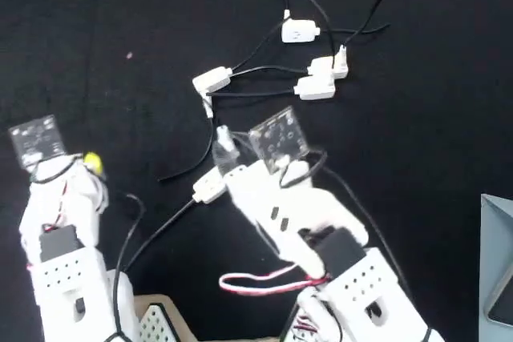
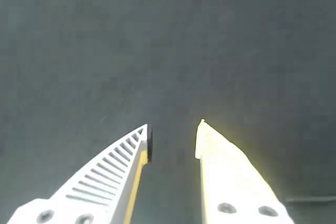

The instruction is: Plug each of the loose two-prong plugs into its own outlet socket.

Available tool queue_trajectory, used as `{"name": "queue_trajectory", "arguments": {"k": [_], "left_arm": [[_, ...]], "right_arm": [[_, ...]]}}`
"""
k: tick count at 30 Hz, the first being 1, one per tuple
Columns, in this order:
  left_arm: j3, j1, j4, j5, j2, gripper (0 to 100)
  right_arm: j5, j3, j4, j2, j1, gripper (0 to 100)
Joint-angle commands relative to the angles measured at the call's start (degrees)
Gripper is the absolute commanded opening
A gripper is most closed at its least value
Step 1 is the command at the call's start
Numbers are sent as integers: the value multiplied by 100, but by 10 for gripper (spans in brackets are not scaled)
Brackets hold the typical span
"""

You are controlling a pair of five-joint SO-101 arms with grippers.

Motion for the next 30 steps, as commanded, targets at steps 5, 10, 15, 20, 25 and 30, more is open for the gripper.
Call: {"name": "queue_trajectory", "arguments": {"k": [5, 10, 15, 20, 25, 30], "left_arm": [[-48, 2044, -1530, 53, -79, 155], [-136, 2677, -1618, 35, -79, 155], [-163, 3011, -1609, 18, -79, 154], [-136, 3292, -1582, 9, -246, 153], [-127, 3530, -1231, 9, -1037, 152], [-101, 4180, -211, -18, -2084, 152]], "right_arm": [[-70, 215, -413, -444, -888, 12], [-440, 356, -404, -426, -1055, 12], [-440, 593, -404, -426, -1160, 12], [-440, 787, -396, -426, -1152, 12], [-440, 998, -396, -426, -1143, 12], [-440, 1051, -396, -426, -1134, 12]]}}
